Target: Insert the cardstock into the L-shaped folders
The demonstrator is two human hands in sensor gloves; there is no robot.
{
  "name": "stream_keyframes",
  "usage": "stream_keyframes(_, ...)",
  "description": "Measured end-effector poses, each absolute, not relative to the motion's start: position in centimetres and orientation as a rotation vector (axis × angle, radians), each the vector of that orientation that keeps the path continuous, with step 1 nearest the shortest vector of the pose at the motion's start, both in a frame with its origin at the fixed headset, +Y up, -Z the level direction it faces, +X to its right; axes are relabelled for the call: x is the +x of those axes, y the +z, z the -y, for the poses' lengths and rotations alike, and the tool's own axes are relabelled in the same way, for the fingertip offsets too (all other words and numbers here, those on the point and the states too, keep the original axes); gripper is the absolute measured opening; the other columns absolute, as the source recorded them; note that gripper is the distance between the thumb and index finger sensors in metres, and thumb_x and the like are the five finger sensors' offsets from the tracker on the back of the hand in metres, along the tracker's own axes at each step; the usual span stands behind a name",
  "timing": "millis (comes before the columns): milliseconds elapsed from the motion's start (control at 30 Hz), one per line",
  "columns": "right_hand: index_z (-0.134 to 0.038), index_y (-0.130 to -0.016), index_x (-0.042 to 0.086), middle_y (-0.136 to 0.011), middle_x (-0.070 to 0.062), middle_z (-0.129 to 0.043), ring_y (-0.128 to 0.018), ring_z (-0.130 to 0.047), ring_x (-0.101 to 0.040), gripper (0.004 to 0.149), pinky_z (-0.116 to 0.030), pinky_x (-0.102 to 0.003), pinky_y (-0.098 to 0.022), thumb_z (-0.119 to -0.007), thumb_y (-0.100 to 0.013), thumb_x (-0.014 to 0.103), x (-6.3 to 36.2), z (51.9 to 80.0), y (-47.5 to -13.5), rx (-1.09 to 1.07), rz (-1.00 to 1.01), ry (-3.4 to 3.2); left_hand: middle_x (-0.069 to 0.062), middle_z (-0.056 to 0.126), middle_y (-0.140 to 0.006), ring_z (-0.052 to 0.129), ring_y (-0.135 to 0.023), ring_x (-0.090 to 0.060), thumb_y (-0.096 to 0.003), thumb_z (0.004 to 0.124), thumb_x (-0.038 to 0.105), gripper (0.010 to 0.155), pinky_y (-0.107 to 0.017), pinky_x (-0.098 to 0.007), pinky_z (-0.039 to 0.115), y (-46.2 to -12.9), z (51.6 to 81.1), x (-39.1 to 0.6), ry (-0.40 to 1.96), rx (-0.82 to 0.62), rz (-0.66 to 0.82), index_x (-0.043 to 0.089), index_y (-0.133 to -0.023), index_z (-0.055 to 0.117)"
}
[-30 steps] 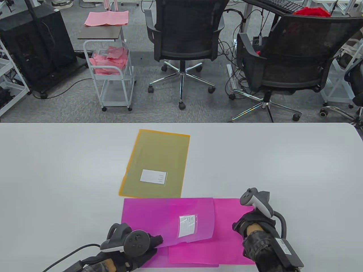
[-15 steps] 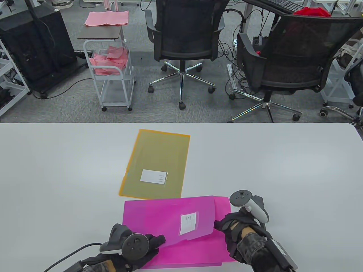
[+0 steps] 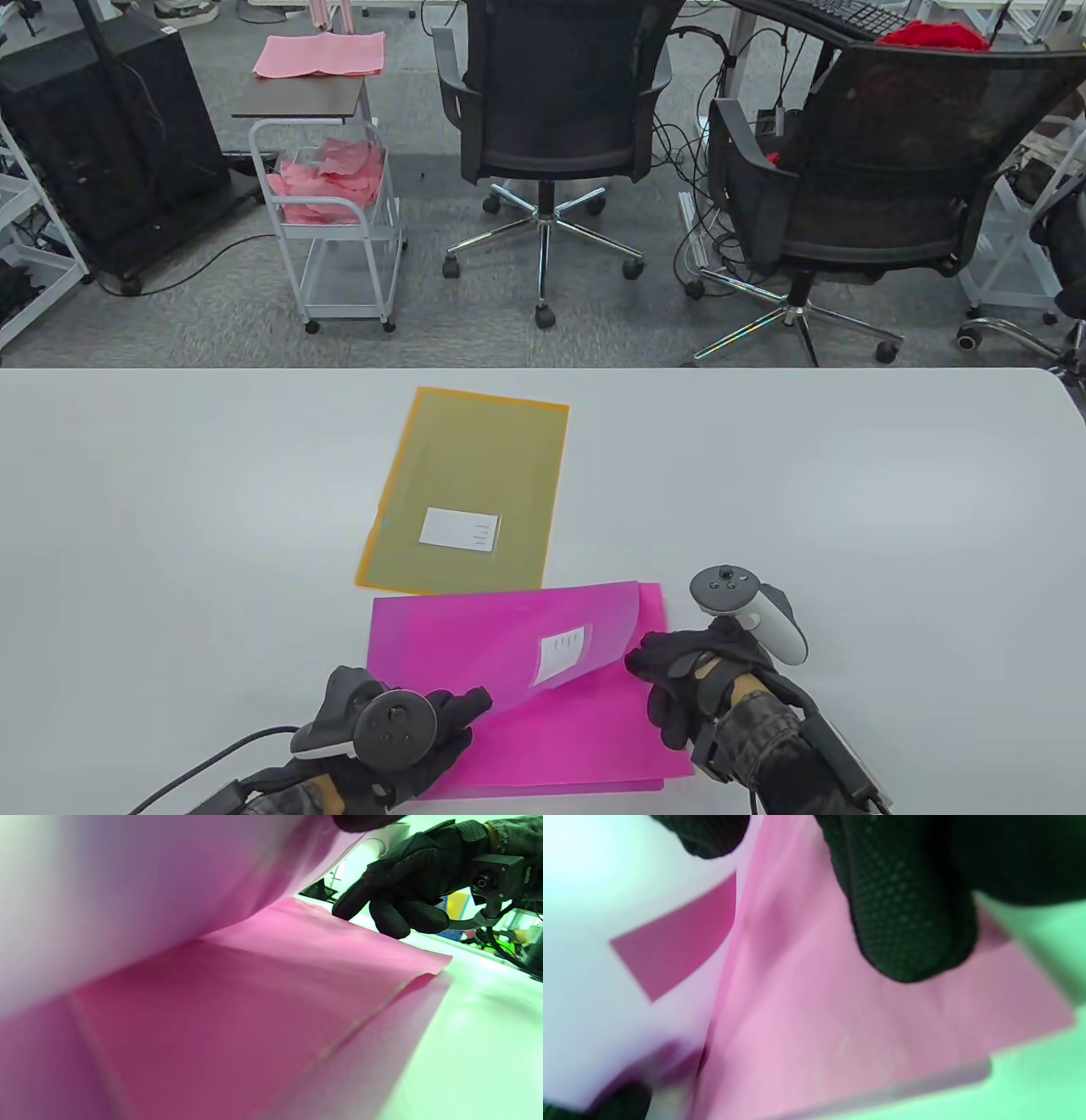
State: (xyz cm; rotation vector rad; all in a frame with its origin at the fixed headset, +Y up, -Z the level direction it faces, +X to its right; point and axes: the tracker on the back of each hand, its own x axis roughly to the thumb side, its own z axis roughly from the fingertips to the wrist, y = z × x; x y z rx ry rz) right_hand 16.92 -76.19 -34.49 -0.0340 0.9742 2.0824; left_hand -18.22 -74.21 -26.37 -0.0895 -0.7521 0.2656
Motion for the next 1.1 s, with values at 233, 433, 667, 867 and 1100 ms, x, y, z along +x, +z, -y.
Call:
stream_keyframes(233, -0.048, -0.084, -0.008, -0.054, -0.034, -0.084, -0.025, -0.101, -0.030, 0.083, -0.087, -0.039, -0.012, -0.067, -0.039, 0.059, 21.2, 75.7, -33.9, -0.289, -1.076, 2.201, -0.012, 0.096, -0.072, 0.112, -0.046, -0.032, -0.0473, 0.069, 0.040, 0.052, -0.025, -0.045, 0.096, -26.2, 73.3, -18.4, 0.228, 0.006, 0.708, 0.016, -0.093, 0.073)
stream_keyframes(433, -0.043, -0.085, -0.009, -0.055, -0.034, -0.084, -0.025, -0.102, -0.029, 0.084, -0.089, -0.037, -0.012, -0.064, -0.041, 0.060, 18.9, 77.6, -33.9, -0.089, -1.104, 1.950, -0.012, 0.096, -0.072, 0.113, -0.046, -0.031, -0.0471, 0.069, 0.040, 0.052, -0.024, -0.045, 0.096, -25.7, 72.8, -18.0, 0.193, 0.066, 0.754, 0.016, -0.093, 0.073)
stream_keyframes(667, -0.037, -0.084, -0.010, -0.056, -0.028, -0.086, -0.026, -0.103, -0.024, 0.083, -0.090, -0.034, -0.012, -0.062, -0.043, 0.058, 14.9, 77.9, -33.8, 0.008, -0.957, 1.988, -0.014, 0.095, -0.074, 0.112, -0.048, -0.034, -0.0477, 0.069, 0.038, 0.051, -0.027, -0.046, 0.094, -25.0, 72.5, -17.6, 0.102, 0.116, 0.796, 0.016, -0.094, 0.072)
stream_keyframes(867, -0.039, -0.088, -0.004, -0.053, -0.022, -0.092, -0.025, -0.105, -0.024, 0.065, -0.092, -0.033, -0.011, -0.067, -0.047, 0.038, 15.4, 78.3, -33.7, 0.055, -0.945, 1.556, -0.014, 0.095, -0.074, 0.112, -0.050, -0.033, -0.0470, 0.069, 0.040, 0.052, -0.029, -0.046, 0.094, -25.0, 72.3, -17.5, 0.115, 0.129, 0.809, 0.017, -0.094, 0.072)
stream_keyframes(1100, -0.070, -0.078, 0.010, -0.039, -0.019, -0.098, -0.013, -0.104, -0.021, 0.045, -0.090, -0.031, -0.004, -0.078, -0.040, 0.034, 16.1, 77.1, -34.4, 0.033, -0.758, 1.637, -0.011, 0.083, -0.094, 0.099, -0.077, -0.037, -0.0404, 0.067, 0.073, 0.078, -0.046, -0.053, 0.085, -25.2, 72.7, -17.6, 0.099, 0.028, 0.852, 0.025, -0.102, 0.062)
